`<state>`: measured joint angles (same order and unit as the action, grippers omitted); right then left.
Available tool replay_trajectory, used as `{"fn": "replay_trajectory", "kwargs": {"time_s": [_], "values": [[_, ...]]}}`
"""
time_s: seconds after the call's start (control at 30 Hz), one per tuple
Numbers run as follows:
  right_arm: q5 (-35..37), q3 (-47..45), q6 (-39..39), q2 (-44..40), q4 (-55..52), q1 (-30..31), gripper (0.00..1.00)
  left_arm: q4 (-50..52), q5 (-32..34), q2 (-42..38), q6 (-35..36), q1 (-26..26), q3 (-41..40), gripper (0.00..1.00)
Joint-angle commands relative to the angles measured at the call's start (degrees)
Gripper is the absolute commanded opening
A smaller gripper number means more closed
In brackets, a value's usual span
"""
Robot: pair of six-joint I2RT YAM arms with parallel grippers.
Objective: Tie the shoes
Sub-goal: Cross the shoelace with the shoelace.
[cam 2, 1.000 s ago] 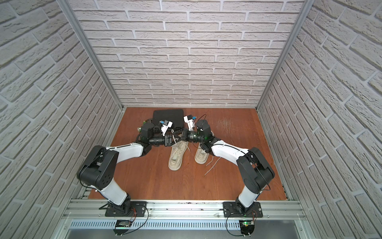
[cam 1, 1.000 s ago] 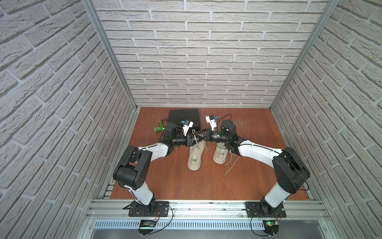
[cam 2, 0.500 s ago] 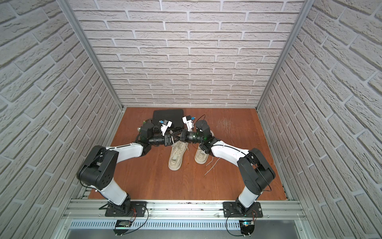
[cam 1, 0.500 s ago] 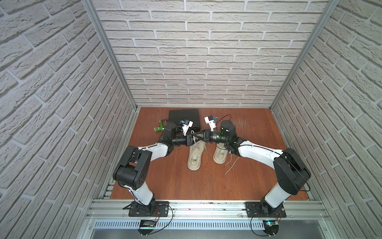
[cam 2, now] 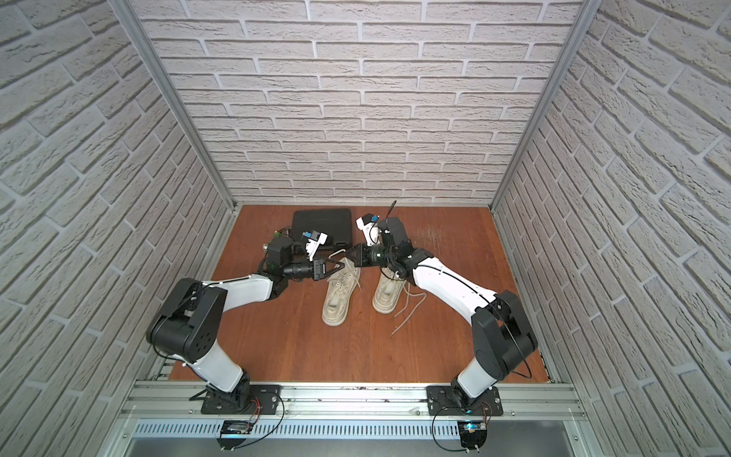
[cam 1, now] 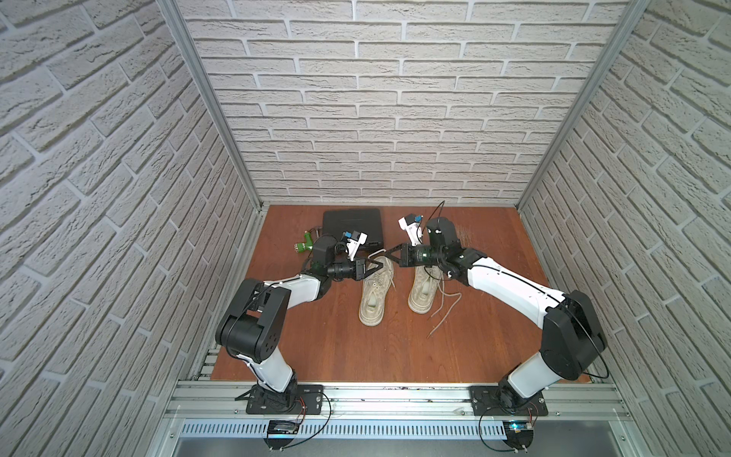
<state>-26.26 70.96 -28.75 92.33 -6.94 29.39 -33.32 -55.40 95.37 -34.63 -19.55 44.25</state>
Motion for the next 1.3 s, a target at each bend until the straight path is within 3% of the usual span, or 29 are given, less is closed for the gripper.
{"fn": "replay_trajectory", "kwargs": {"time_s": [0.0,0.17,0.33,0.43,0.57,0.77,1.03,1.27], "values": [[9.0,5.4,15.0,3.1,-10.5,0.1,0.03,-2.5,-0.9,-0.4,0.4,0.3,-0.7,0.01],[13.2,10.5,19.9,10.4,-11.0,0.1,0.05,-2.1,-1.0,-0.5,0.4,0.4,-0.6,0.00],[20.6,12.2,20.5,13.4,-13.2,-0.7,0.49,-1.8,-0.8,-0.6,0.2,0.4,-0.3,0.00],[23.0,9.5,20.5,10.3,-13.9,-1.2,0.61,-1.8,-0.6,-0.7,0.0,0.6,-0.3,0.00],[21.0,0.9,20.4,3.9,-10.6,-1.2,0.62,-1.4,-0.2,-0.9,0.0,0.6,-0.3,0.00],[11.3,-10.4,16.8,3.7,1.7,-0.5,0.51,-0.8,0.1,-1.2,0.2,0.7,-0.3,0.00],[11.8,-5.0,16.7,12.2,4.3,2.8,0.47,0.0,0.1,-1.8,0.6,0.8,-0.4,0.00],[12.8,-3.0,16.3,14.8,6.1,3.2,0.45,0.4,0.1,-2.3,0.8,0.8,-0.3,0.00]]}}
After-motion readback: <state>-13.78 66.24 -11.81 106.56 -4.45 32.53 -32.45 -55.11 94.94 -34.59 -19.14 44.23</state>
